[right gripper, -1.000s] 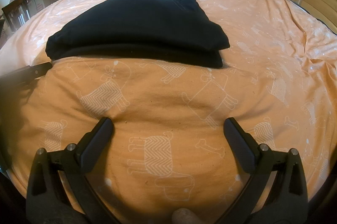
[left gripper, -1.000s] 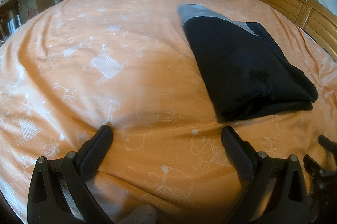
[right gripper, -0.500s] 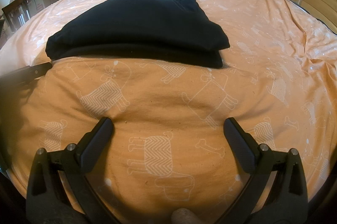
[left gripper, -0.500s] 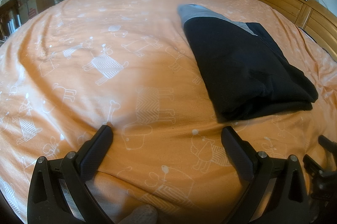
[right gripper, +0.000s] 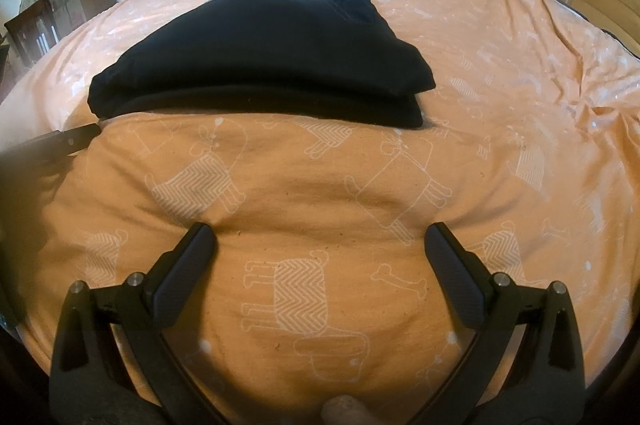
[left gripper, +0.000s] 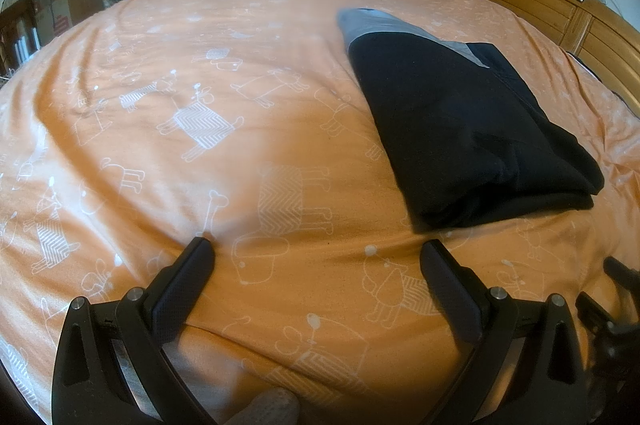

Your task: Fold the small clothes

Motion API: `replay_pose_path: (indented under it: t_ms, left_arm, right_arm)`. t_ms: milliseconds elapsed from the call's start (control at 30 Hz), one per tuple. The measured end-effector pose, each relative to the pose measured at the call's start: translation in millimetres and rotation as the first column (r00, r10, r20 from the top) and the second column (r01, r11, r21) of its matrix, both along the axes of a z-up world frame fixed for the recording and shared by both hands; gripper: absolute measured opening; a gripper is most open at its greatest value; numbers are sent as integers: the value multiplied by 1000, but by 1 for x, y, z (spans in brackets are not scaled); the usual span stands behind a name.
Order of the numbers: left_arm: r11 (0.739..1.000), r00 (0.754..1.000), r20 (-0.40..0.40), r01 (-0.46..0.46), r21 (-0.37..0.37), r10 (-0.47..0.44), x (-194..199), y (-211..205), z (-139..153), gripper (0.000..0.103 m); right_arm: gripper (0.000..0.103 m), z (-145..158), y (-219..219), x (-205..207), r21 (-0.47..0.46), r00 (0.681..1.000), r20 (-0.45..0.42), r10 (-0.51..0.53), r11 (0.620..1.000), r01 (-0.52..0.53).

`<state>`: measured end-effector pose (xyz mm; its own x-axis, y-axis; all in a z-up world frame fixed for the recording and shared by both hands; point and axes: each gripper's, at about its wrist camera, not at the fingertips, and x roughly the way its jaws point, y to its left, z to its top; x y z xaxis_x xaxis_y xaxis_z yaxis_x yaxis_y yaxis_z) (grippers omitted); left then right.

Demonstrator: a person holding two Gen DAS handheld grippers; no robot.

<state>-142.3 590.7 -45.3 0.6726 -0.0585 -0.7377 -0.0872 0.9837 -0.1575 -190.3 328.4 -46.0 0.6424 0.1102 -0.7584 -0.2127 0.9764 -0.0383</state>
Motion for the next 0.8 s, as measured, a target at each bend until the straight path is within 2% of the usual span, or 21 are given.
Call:
replay_pose_path:
  t_ms: [800]
  left_arm:
    - [1000,1000,1,-1,0,1,0,-1,0,103]
  right_arm:
    - [103,-1,-1,-1,12,1000,0,-1,1000,1]
